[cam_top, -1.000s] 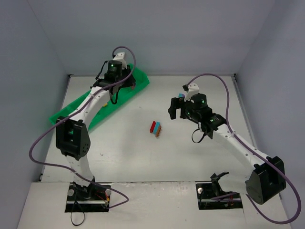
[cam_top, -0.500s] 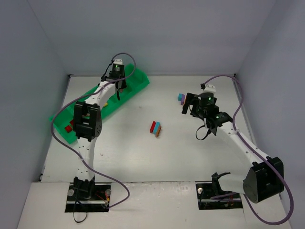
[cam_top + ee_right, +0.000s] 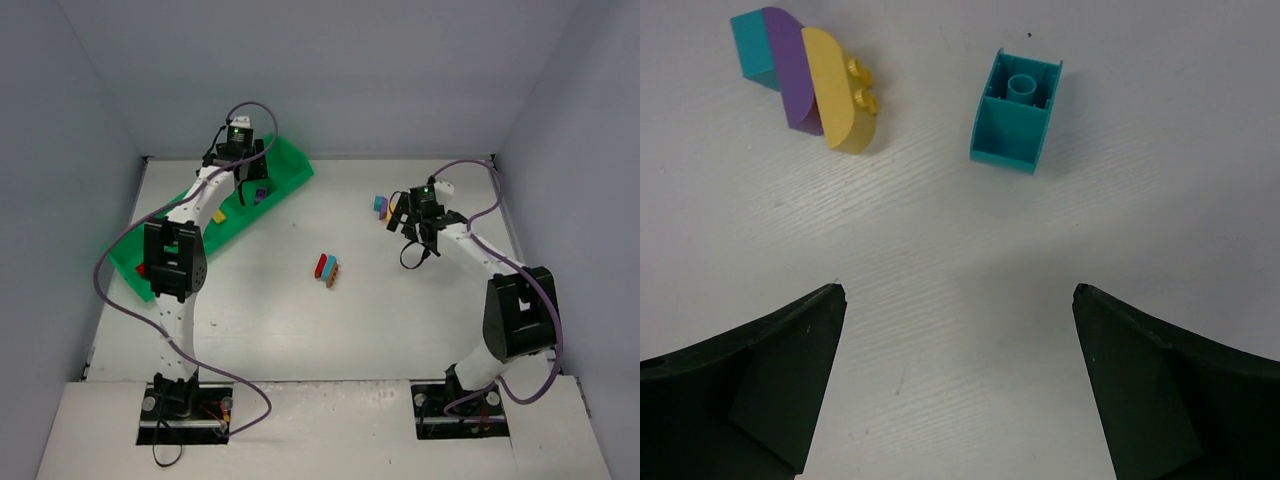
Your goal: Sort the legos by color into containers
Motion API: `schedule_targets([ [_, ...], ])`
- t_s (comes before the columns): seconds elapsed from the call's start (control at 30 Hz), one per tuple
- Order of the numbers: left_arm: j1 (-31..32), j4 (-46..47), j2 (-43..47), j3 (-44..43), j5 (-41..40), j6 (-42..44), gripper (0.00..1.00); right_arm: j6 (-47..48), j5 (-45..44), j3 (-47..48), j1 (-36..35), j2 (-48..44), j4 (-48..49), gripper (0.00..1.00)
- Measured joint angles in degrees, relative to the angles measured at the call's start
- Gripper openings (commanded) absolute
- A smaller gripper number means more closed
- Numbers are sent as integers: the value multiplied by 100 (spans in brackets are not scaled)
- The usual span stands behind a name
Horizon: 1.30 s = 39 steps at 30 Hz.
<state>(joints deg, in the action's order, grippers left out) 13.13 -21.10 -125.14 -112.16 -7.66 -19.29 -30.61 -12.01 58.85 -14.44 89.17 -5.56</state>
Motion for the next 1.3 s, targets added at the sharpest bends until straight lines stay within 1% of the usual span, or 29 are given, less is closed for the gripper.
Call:
schedule_targets([
  [0.1,35,-175,487,236,177,-116,63,-146,-146,179,83,334,-22,92],
  [0.37,328,-684,2251,1209,680,-494,63,-264,-367,702,243,1032,-74,88],
  [0.43,468,-835,2629,1447,789,-564,63,-258,-431,824,251,1193,-72,86],
  [0.53,756,-1043,3112,1871,940,-673,63,-238,-518,962,286,1421,-70,80],
  [0.7,1250,-1239,3683,2662,1102,-863,63,-186,-605,1132,354,1781,-61,75],
  [0.8,1419,-1340,3880,2957,1117,-962,63,-83,-643,1257,435,1985,-28,68],
  [0.83,1456,-1355,3930,3016,1115,-986,63,-57,-662,1305,459,2050,2,63],
  [0.9,1495,-1375,3993,3058,1115,-1016,63,7,-669,1384,490,2149,48,58],
  [0.93,1506,-1375,4039,3062,1117,-1036,63,55,-669,1416,505,2190,76,50],
  [1.0,1506,-1377,4120,3064,1115,-1075,63,164,-667,1460,516,2251,164,36],
  [1.03,1506,-1377,4164,3064,1117,-1088,63,236,-667,1462,520,2264,208,20],
  [1.07,1506,-1375,4190,3064,1117,-1097,63,310,-667,1462,520,2271,227,12],
  [1.1,1506,-1377,4218,3064,1128,-1106,63,348,-662,1462,520,2271,267,0],
  [1.2,1506,-1375,4253,3064,1156,-1139,63,566,-654,1366,503,2221,472,0],
  [1.3,1506,-1375,4249,3062,1285,-1176,63,848,-505,890,448,1878,750,0],
])
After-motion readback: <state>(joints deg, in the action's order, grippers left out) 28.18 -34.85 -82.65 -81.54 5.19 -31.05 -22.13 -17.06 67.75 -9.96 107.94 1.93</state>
